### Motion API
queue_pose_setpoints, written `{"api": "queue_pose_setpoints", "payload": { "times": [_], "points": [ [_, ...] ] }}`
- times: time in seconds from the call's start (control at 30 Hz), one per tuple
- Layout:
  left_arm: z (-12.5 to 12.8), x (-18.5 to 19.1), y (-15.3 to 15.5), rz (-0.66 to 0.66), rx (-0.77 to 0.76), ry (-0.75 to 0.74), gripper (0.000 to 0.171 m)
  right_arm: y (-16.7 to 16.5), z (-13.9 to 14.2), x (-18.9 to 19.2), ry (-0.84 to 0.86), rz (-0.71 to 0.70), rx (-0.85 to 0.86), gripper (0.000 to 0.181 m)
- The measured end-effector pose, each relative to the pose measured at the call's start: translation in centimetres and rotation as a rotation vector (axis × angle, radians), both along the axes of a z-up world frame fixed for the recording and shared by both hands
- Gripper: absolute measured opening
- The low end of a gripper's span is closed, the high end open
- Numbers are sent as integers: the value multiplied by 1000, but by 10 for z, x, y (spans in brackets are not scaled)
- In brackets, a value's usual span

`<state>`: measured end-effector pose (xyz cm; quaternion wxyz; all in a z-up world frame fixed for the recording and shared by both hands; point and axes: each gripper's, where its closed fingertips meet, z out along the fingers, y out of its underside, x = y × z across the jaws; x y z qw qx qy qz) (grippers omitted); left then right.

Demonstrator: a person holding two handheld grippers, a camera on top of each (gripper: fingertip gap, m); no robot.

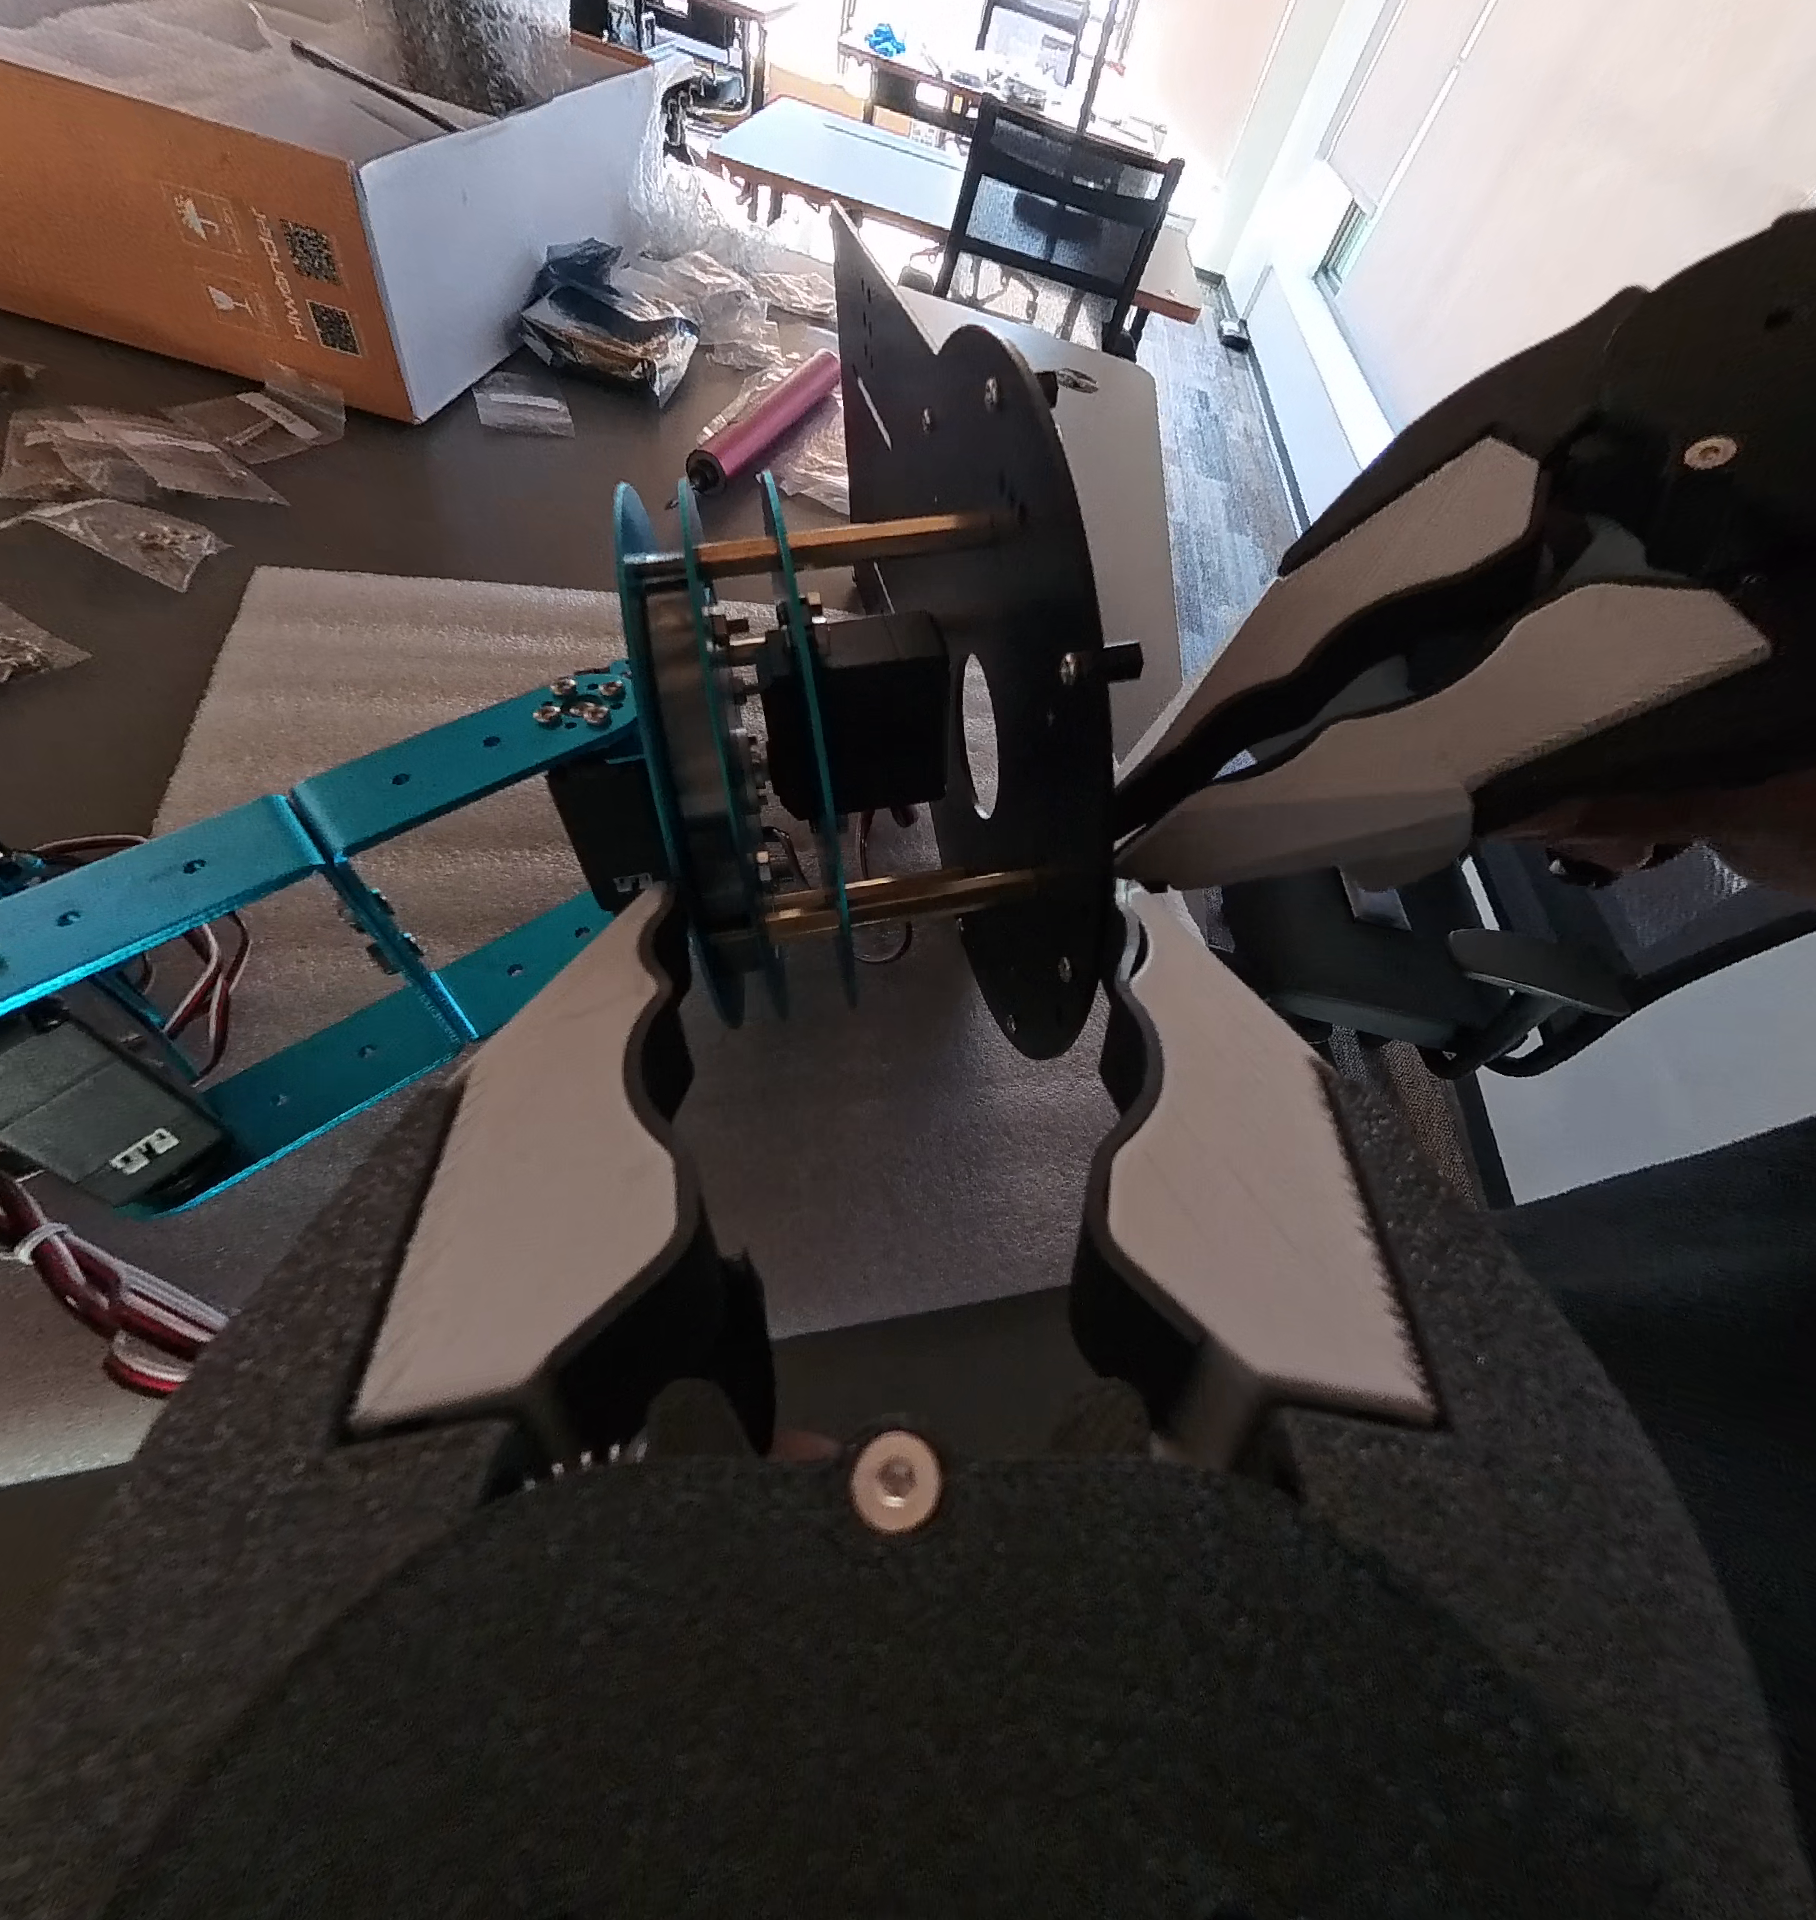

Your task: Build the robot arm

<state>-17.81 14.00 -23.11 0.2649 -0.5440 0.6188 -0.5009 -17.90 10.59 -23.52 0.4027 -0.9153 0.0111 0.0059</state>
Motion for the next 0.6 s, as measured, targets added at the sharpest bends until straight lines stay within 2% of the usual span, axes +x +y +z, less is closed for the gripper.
{"api": "queue_pose_setpoints", "payload": {
  "times": [0.43,0.53,0.6],
  "points": [
    [0,0,0,0,0,2,79,1,-3,1,-5,-7,-24,5],
    [0,0,0,0,-1,-1,79,1,-4,0,76,-30,-26,5],
    [0,0,0,1,-2,-3,79,2,-2,0,208,-67,-13,5]
  ]
}}
